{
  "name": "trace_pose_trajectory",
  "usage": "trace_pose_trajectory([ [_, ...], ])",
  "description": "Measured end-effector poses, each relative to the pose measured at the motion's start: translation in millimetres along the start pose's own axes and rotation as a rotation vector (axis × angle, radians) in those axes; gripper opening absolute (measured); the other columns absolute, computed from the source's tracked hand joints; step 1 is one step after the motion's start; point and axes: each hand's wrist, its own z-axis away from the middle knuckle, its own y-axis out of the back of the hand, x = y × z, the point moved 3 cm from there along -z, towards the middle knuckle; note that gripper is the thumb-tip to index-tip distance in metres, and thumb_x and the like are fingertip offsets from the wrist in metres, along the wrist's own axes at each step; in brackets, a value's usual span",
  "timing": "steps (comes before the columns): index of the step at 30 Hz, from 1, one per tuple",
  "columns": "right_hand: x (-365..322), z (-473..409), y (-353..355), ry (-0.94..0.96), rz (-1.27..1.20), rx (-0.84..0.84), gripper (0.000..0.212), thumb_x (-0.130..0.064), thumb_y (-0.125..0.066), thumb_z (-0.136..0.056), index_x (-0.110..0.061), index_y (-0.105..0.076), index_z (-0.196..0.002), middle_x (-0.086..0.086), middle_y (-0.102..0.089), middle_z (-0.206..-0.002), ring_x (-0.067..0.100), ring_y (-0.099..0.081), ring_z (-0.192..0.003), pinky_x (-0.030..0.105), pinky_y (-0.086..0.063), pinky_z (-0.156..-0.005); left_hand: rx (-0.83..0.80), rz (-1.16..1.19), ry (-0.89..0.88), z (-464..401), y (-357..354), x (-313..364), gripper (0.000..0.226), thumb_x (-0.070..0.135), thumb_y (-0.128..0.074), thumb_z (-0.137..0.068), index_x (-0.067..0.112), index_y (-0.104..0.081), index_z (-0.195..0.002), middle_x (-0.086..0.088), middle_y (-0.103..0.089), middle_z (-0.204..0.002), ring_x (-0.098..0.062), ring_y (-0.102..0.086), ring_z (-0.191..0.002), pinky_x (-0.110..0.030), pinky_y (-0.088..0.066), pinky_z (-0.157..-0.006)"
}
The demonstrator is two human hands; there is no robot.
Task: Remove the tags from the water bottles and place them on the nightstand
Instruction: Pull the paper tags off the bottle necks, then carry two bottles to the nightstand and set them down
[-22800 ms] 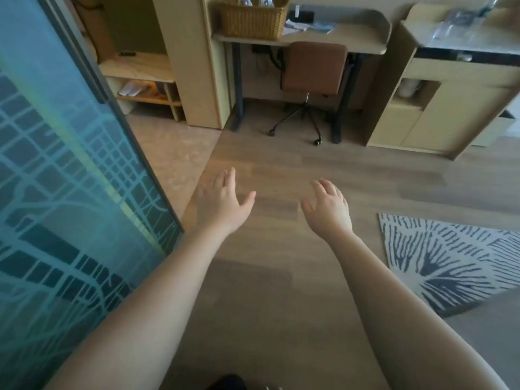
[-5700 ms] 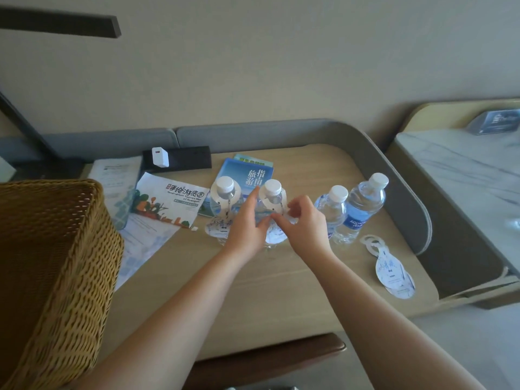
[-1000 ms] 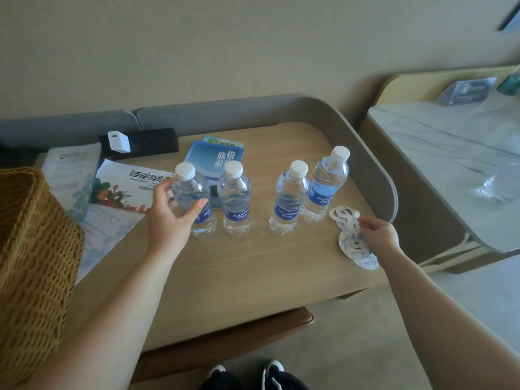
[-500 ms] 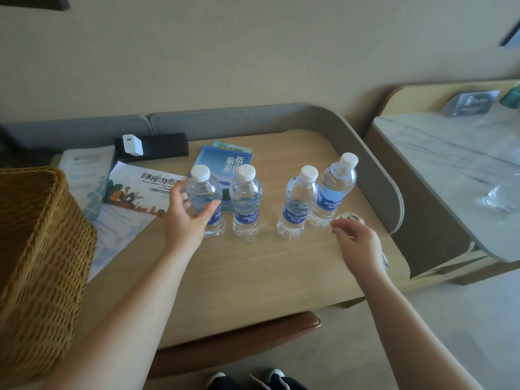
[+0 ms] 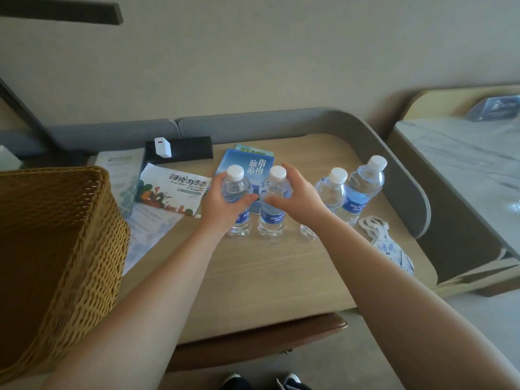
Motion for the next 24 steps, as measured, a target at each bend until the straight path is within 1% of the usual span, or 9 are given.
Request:
trace_pose_trajectory([
  [2,5.8,-1.8,-6.6,-0.007,0.008,0.004,0.068,-0.032,-0.077,-0.073,-0.026,-0.045,-0.132,-0.011,-0.059,-0.113,0.014,-0.059,-0.105,0.013,-0.041,-0.067,-0.002,-0.005,-0.012,-1.0,1.0,-0.5,0.059,0.034,-0.083,-0.071,0.036,-0.044,-0.115,0.016,-0.052,-0.111,-0.010,-0.050,-0.105,-0.034,-0.044,-0.085],
  [6,9.6,3.4,-10.9,-0.014,-0.010,0.087,0.055,-0.039,-0.078,-0.070,-0.029,-0.050,-0.117,-0.024,-0.056,-0.090,-0.002,-0.055,-0.082,0.013,-0.037,-0.060,-0.055,0.008,0.014,-3.4,3.7,-5.5,0.060,0.037,-0.082,-0.070,0.034,-0.048,-0.120,0.010,-0.057,-0.119,-0.014,-0.054,-0.110,-0.041,-0.049,-0.093],
  [11,10.8,10.9,-13.6,-0.048,0.062,0.144,0.058,-0.051,-0.078,-0.066,-0.028,-0.045,-0.108,-0.005,-0.058,-0.104,0.011,-0.053,-0.087,0.017,-0.034,-0.058,-0.254,0.053,0.062,-9.9,11.3,-8.1,0.069,0.042,-0.082,-0.061,0.035,-0.051,-0.122,0.006,-0.060,-0.123,-0.016,-0.057,-0.113,-0.047,-0.048,-0.098],
  [13,9.3,13.3,-11.3,-0.064,0.162,0.127,0.069,-0.061,-0.076,-0.062,-0.026,-0.045,-0.113,-0.005,-0.053,-0.104,0.013,-0.049,-0.089,0.023,-0.034,-0.063,-0.421,0.127,0.086,-14.0,14.9,-6.9,0.084,0.032,-0.088,-0.058,0.036,-0.047,-0.132,0.001,-0.054,-0.134,-0.020,-0.053,-0.123,-0.046,-0.043,-0.105],
  [15,10.4,15.7,-8.2,-0.079,0.241,0.087,0.083,-0.067,-0.073,-0.058,-0.022,-0.043,-0.121,-0.004,-0.051,-0.107,0.014,-0.047,-0.091,0.028,-0.035,-0.070,-0.514,0.181,0.076,-14.9,19.4,-5.1,0.109,0.031,-0.092,-0.056,0.038,-0.029,-0.145,0.000,-0.038,-0.148,-0.020,-0.040,-0.136,-0.043,-0.036,-0.111],
  [17,12.3,18.7,-5.3,-0.085,0.246,0.061,0.091,-0.067,-0.074,-0.055,-0.025,-0.039,-0.129,0.000,-0.052,-0.116,0.016,-0.050,-0.096,0.031,-0.038,-0.075,-0.447,0.171,0.023,-10.0,23.7,-1.2,0.116,0.040,-0.091,-0.055,0.041,-0.021,-0.147,0.003,-0.031,-0.145,-0.016,-0.035,-0.137,-0.039,-0.034,-0.111],
  [19,11.4,21.7,-5.1,-0.060,0.186,0.060,0.096,-0.061,-0.078,-0.056,-0.032,-0.033,-0.136,-0.001,-0.049,-0.125,0.016,-0.050,-0.107,0.031,-0.041,-0.084,-0.298,0.125,-0.066,0.2,22.8,1.3,0.102,0.044,-0.089,-0.055,0.038,-0.031,-0.139,0.002,-0.038,-0.138,-0.014,-0.042,-0.129,-0.038,-0.039,-0.106],
  [21,9.0,23.9,-8.4,-0.029,0.084,0.058,0.097,-0.054,-0.082,-0.060,-0.034,-0.030,-0.140,-0.005,-0.046,-0.129,0.011,-0.047,-0.113,0.025,-0.039,-0.089,-0.215,0.108,-0.130,10.7,14.7,2.4,0.089,0.039,-0.090,-0.058,0.025,-0.042,-0.132,-0.003,-0.046,-0.133,-0.018,-0.048,-0.123,-0.041,-0.043,-0.104],
  [24,5.6,28.2,-17.0,-0.015,-0.002,0.069,0.070,-0.051,-0.080,-0.067,-0.030,-0.043,-0.122,-0.016,-0.058,-0.110,-0.002,-0.057,-0.097,0.014,-0.044,-0.075,-0.177,0.091,-0.176,15.6,1.9,3.6,0.079,0.026,-0.091,-0.061,0.015,-0.048,-0.127,-0.007,-0.053,-0.127,-0.021,-0.052,-0.118,-0.038,-0.042,-0.102],
])
